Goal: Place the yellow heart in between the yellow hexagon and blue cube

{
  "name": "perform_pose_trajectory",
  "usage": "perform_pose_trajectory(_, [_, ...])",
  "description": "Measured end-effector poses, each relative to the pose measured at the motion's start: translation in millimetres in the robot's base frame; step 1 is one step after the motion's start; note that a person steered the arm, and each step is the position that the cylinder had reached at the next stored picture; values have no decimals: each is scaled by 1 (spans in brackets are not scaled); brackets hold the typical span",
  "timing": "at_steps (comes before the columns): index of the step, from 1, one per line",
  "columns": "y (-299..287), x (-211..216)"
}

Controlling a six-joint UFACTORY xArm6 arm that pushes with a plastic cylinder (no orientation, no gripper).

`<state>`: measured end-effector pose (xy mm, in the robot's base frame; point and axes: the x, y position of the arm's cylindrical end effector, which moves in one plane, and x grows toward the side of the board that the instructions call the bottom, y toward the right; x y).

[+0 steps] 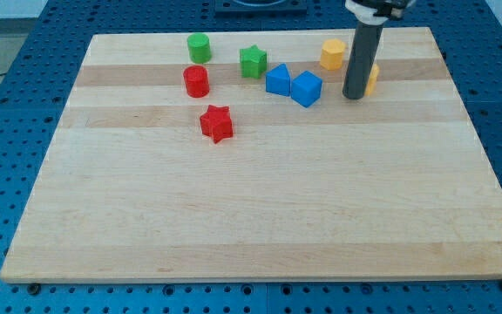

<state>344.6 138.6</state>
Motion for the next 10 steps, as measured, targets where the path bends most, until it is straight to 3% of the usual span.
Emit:
perform_pose_trajectory(1, [33, 6])
perform_pose_trajectory(3, [-82, -47])
perform_pose_trajectory(4, [-85, -21])
perform_pose_trajectory(6, [-64, 34])
perform_pose_trajectory(9, [63, 3])
perform_pose_trajectory(10, [62, -32])
